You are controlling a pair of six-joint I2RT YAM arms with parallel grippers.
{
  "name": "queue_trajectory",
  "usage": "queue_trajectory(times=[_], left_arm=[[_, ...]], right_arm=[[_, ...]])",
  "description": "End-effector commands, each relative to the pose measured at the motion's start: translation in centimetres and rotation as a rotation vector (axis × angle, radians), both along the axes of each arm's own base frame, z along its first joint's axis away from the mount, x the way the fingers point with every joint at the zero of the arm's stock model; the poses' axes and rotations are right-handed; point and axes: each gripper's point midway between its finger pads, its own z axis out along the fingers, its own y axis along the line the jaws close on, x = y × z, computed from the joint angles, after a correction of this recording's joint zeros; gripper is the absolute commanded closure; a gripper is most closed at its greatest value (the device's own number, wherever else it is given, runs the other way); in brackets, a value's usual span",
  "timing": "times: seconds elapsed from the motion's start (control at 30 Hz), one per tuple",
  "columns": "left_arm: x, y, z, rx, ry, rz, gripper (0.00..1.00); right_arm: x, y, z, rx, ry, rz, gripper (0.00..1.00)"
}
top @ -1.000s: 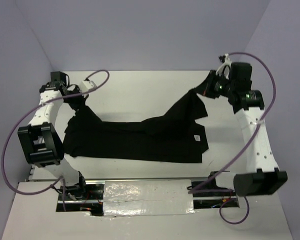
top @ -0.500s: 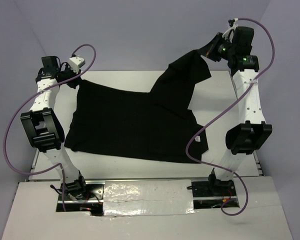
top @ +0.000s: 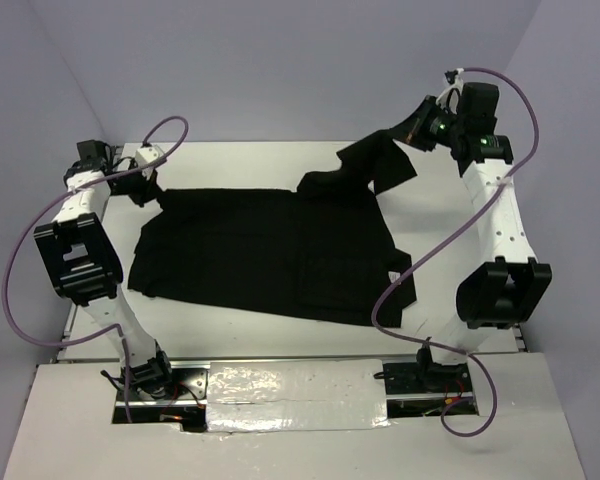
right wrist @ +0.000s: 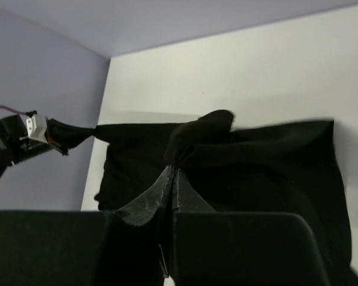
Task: Fold and stack the long sleeve shirts
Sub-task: Fold the shirt
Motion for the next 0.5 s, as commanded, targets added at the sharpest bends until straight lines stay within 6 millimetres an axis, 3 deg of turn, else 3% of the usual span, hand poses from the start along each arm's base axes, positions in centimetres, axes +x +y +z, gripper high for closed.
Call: queue_trajectory(times=[0.0, 0.03, 0.07, 0.2, 0.33, 0.47], left_arm=[[-3.3, -1.0, 2.1, 0.048, -0.083, -0.199, 1.00], [-4.2, -1.0, 1.9, 0.046, -0.072, -0.223, 1.00], [-5.9, -1.7, 1.3, 0.026, -0.016, -0.253, 1.00], [-9.1, -1.6, 0.0, 0.078, 0.024, -0.368, 1.00], [-11.4, -1.4, -1.2, 0.109, 0.065, -0.417, 1.00], [-11.9, -1.1, -1.1, 0.160, 0.054, -0.453, 1.00]], right_arm=[[-5.4, 0.7, 5.3, -0.067, -0.165, 0.064, 1.00], [-6.1, 0.7, 4.5, -0.088, -0.156, 0.073, 1.00], [-7.8, 0.9, 5.1, -0.094, -0.170, 0.082, 1.00], [-11.7, 1.3, 3.6, -0.117, -0.140, 0.134, 1.00], [-14.9, 1.1, 0.8, -0.159, -0.063, 0.160, 1.00], [-18.2, 1.0, -0.3, -0.194, -0.023, 0.176, 1.00]])
